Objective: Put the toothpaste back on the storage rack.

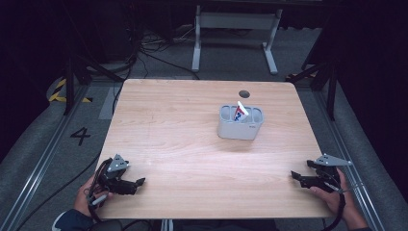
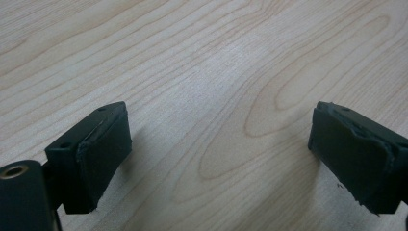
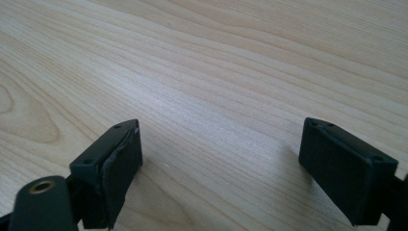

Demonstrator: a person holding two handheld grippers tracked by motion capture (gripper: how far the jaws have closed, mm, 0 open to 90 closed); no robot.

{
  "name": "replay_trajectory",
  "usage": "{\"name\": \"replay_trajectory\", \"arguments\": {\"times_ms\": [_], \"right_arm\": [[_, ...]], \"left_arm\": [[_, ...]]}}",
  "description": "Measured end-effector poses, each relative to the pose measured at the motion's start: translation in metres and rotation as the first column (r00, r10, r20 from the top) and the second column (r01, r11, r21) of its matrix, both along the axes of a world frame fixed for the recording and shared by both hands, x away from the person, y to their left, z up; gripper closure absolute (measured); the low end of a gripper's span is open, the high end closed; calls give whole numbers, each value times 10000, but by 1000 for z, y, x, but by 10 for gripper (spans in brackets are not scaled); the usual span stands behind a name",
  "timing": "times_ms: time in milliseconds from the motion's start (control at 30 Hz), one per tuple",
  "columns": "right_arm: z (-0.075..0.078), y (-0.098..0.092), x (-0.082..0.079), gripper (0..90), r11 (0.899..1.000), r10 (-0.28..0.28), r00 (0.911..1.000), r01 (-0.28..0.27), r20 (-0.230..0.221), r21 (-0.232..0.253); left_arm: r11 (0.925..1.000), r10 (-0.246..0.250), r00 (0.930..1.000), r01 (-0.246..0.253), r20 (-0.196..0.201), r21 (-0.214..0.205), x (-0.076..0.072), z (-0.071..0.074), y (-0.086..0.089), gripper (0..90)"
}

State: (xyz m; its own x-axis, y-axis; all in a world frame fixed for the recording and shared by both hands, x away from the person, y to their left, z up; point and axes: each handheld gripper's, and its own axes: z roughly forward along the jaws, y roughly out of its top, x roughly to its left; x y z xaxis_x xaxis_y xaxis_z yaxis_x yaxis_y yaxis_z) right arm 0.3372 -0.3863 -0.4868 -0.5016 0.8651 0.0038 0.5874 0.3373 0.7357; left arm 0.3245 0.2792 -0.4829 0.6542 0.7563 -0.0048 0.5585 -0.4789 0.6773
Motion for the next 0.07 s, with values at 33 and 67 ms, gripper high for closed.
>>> {"name": "replay_trajectory", "arguments": {"times_ms": [33, 67], "right_arm": [[0, 0, 0, 156, 10000, -4, 10000, 4, 0, -1], [0, 0, 0, 156, 10000, -4, 10000, 4, -1, 1]], "left_arm": [[9999, -68, 10000, 67, 67, 115, 1, 0, 0, 59], [9999, -68, 10000, 67, 67, 115, 1, 0, 0, 50]]}}
